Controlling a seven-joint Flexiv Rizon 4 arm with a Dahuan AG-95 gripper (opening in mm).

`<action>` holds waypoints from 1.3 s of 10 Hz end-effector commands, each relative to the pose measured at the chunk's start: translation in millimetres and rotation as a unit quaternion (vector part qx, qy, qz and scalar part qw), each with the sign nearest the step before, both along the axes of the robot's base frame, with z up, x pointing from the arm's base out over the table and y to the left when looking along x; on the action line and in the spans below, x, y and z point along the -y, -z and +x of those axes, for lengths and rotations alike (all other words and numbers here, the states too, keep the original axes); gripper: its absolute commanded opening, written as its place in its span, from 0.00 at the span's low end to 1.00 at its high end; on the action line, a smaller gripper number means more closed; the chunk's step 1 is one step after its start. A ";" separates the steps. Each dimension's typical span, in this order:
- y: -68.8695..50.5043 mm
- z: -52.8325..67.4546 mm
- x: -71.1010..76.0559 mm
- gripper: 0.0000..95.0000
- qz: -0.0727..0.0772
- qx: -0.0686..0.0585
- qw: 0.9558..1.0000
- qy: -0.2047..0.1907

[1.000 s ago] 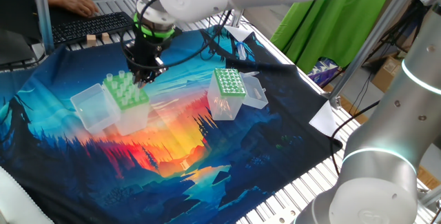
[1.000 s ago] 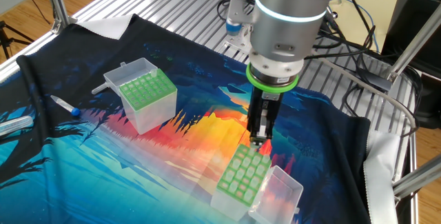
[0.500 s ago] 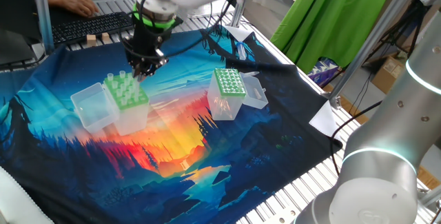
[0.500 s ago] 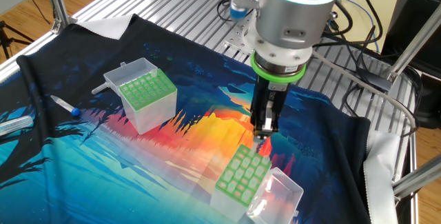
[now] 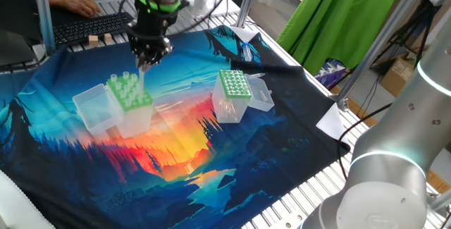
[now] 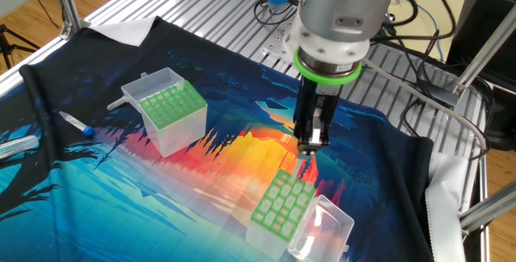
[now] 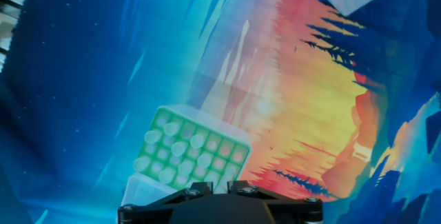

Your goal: Transfer all large pipette tips from one holder to another

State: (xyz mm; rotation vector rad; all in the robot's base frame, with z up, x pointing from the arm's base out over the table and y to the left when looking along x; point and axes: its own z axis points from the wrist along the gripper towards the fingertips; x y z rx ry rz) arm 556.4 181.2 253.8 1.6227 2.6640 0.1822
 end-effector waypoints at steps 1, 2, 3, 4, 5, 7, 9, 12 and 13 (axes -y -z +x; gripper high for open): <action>-9.7 -1.5 -0.2 0.00 0.003 -0.004 1.000 -0.007; -15.4 -2.1 0.4 0.00 0.003 -0.006 1.000 -0.012; -19.8 -2.9 1.5 0.00 0.003 -0.008 1.000 -0.016; -27.1 -3.7 3.4 0.00 0.004 -0.011 1.000 -0.021; -32.8 -3.4 3.8 0.00 0.005 -0.014 1.000 -0.023; -41.2 -4.6 6.1 0.00 0.004 -0.016 0.999 -0.046; -47.8 -10.1 15.1 0.00 0.008 -0.017 0.994 -0.110; -51.9 -14.8 29.8 0.00 0.007 -0.017 0.985 -0.172; -51.8 -13.6 38.6 0.00 0.008 -0.017 0.980 -0.199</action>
